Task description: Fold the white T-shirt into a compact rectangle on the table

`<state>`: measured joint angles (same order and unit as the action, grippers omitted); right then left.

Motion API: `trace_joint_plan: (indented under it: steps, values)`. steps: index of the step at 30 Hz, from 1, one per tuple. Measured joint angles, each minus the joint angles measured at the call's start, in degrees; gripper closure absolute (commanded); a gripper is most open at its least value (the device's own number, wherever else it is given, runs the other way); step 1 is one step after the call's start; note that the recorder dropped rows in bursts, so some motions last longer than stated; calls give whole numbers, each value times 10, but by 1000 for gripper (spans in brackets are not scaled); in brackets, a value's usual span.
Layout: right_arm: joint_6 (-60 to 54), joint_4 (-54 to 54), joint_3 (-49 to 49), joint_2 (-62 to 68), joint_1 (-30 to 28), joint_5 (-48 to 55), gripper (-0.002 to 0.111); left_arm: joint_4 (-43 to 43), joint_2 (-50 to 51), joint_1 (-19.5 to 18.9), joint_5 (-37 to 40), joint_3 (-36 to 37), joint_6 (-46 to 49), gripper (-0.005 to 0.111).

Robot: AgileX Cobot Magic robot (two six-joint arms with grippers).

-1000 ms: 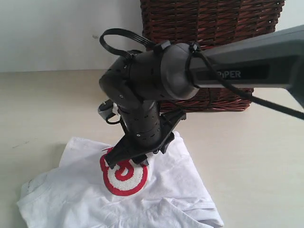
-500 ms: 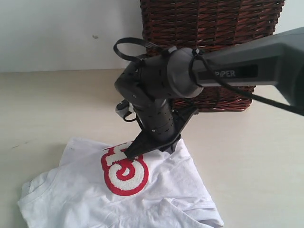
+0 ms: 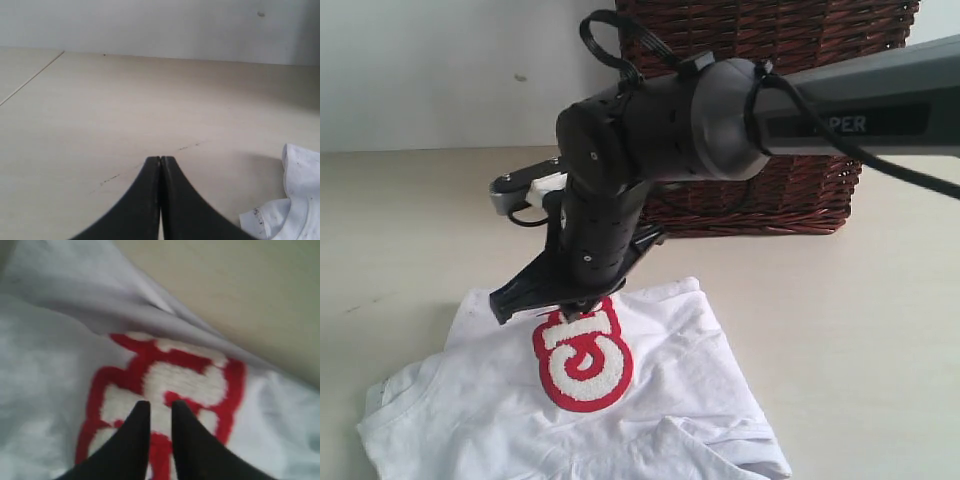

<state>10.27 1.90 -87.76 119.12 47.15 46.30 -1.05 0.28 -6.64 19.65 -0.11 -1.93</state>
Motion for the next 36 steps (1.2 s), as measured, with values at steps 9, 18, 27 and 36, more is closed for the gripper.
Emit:
trace_joint_plan:
  steps: [9, 18, 27, 36]
  values:
    - [-18, 16, 0, 49, 3, 31, 48, 0, 0, 0, 0, 0, 0, 107]
    - [1, 6, -2, 71, 3, 42, 108, 0, 0, 0, 0, 0, 0, 107]
    - [33, -46, 0, 15, 3, 75, 108, 0, 0, 0, 0, 0, 0, 107]
    - [200, -218, 5, -46, 3, 96, 97, 0, 0, 0, 0, 0, 0, 107]
